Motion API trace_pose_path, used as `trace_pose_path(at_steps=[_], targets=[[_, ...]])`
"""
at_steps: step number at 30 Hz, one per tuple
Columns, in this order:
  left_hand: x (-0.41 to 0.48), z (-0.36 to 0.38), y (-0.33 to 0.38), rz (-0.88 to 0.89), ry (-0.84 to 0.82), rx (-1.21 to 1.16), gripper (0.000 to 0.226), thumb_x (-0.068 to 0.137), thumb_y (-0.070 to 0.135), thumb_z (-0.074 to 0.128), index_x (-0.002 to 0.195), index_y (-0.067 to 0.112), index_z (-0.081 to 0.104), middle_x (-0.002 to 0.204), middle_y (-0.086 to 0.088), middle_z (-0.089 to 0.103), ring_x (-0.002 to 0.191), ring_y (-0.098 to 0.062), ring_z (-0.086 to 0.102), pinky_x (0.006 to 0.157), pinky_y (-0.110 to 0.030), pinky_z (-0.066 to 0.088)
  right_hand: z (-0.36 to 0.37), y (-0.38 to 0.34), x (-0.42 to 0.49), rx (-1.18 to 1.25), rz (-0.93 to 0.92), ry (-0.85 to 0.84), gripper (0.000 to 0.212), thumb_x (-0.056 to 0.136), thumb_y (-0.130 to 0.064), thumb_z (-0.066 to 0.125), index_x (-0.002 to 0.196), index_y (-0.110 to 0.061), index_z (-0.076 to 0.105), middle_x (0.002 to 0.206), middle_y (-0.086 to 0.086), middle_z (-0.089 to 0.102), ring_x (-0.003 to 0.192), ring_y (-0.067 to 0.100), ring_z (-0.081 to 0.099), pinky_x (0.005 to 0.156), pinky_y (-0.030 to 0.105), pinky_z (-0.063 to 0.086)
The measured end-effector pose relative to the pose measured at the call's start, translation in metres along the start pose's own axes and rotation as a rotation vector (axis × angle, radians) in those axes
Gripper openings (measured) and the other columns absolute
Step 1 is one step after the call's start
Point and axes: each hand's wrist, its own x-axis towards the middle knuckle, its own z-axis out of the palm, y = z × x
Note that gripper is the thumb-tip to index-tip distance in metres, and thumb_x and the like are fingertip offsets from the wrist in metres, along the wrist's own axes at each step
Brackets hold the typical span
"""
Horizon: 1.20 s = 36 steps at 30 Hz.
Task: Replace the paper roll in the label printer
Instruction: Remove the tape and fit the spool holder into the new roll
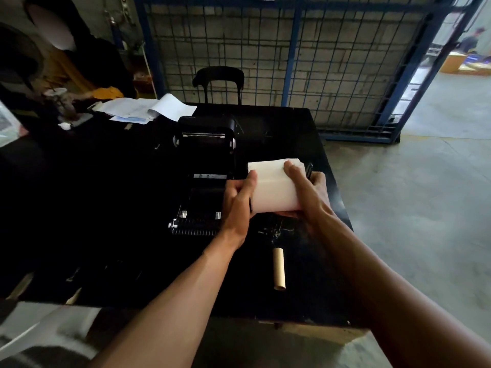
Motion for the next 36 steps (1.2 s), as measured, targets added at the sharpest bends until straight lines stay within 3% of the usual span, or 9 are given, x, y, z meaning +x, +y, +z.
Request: trace_pose_path(at_steps=[6, 11, 14, 17, 21, 25, 29, 33, 36], targets=[[0.000, 0.017, -0.006, 0.064, 0.169, 0.118, 0.055, 0.085, 0.053, 0.063, 0.116, 0.012, 0.043, 0.111, -0.004, 0.059, 0.097, -0.019, 0.065, 0.079, -0.042, 0.060, 0.004, -0.005, 0.001, -0.090, -0.083, -0.075, 0.071, 0.075, -0.068, 0.072, 0.120, -0.027, 0.036, 0.115, 0.005, 0.058, 0.095, 0.022, 0.071, 0.055, 0.035, 0.063], [0.008, 0.020, 0.002, 0.147, 0.225, 0.133, 0.053, 0.083, 0.049, 0.068, 0.117, 0.012, 0.051, 0.109, -0.003, 0.065, 0.092, -0.015, 0.068, 0.072, -0.034, 0.061, 0.008, -0.006, 0.007, -0.004, -0.076, -0.152, 0.078, 0.080, -0.076, 0.056, 0.136, -0.029, 0.032, 0.121, 0.007, 0.061, 0.103, 0.025, 0.071, 0.073, 0.045, 0.066], [0.011, 0.019, 0.008, 0.187, 0.240, 0.141, 0.049, 0.085, 0.043, 0.070, 0.118, 0.013, 0.050, 0.104, 0.002, 0.064, 0.088, -0.011, 0.067, 0.064, -0.025, 0.058, 0.007, -0.012, 0.011, 0.024, -0.070, -0.194, 0.077, 0.080, -0.081, 0.050, 0.138, -0.030, 0.048, 0.124, 0.006, 0.066, 0.107, 0.026, 0.071, 0.078, 0.049, 0.065], [0.012, 0.018, 0.012, 0.213, 0.241, 0.175, 0.049, 0.084, 0.045, 0.071, 0.117, 0.015, 0.050, 0.102, 0.006, 0.063, 0.088, -0.012, 0.067, 0.068, -0.029, 0.058, 0.005, -0.014, 0.012, 0.077, -0.074, -0.204, 0.068, 0.076, -0.077, 0.062, 0.124, -0.029, 0.063, 0.118, 0.008, 0.073, 0.102, 0.025, 0.075, 0.078, 0.048, 0.065], [0.011, 0.022, 0.019, 0.302, 0.250, 0.335, 0.046, 0.085, 0.050, 0.068, 0.116, 0.019, 0.055, 0.094, 0.015, 0.064, 0.084, -0.006, 0.066, 0.068, -0.024, 0.055, 0.007, -0.009, 0.012, 0.099, -0.068, -0.152, 0.091, 0.071, -0.063, 0.078, 0.142, -0.015, 0.050, 0.120, 0.010, 0.073, 0.098, 0.023, 0.077, 0.078, 0.046, 0.065], [0.004, 0.026, 0.027, 0.361, 0.204, 0.396, 0.046, 0.093, 0.046, 0.050, 0.126, 0.016, 0.063, 0.114, -0.001, 0.070, 0.102, -0.018, 0.065, 0.087, -0.039, 0.055, 0.008, -0.009, 0.010, 0.168, -0.089, -0.085, 0.071, 0.069, -0.063, 0.077, 0.118, -0.013, 0.067, 0.107, 0.011, 0.077, 0.091, 0.024, 0.078, 0.069, 0.040, 0.064], [0.007, 0.020, 0.041, 0.263, 0.045, 0.178, 0.033, 0.092, 0.032, 0.047, 0.097, 0.025, 0.078, 0.103, -0.009, 0.075, 0.098, -0.030, 0.069, 0.084, -0.056, 0.055, 0.002, -0.012, 0.010, 0.206, -0.095, -0.021, 0.051, 0.075, -0.061, 0.072, 0.103, -0.019, 0.068, 0.102, 0.010, 0.075, 0.080, 0.019, 0.078, 0.064, 0.040, 0.063], [0.007, 0.017, 0.046, 0.319, 0.061, 0.270, 0.028, 0.096, 0.003, 0.055, 0.120, 0.007, 0.069, 0.118, -0.007, 0.071, 0.107, -0.014, 0.066, 0.094, -0.039, 0.055, -0.003, -0.014, 0.004, 0.206, -0.134, -0.003, 0.036, 0.085, -0.055, 0.070, 0.098, -0.022, 0.067, 0.098, 0.008, 0.074, 0.070, 0.013, 0.078, 0.056, 0.034, 0.061], [0.001, 0.020, 0.046, 0.231, 0.100, 0.197, 0.028, 0.097, 0.008, 0.054, 0.118, 0.013, 0.071, 0.112, -0.005, 0.073, 0.105, -0.018, 0.067, 0.088, -0.040, 0.057, -0.002, -0.014, -0.002, 0.158, -0.164, -0.026, 0.036, 0.086, -0.055, 0.070, 0.100, -0.022, 0.066, 0.100, 0.006, 0.073, 0.073, 0.014, 0.077, 0.056, 0.031, 0.060]])
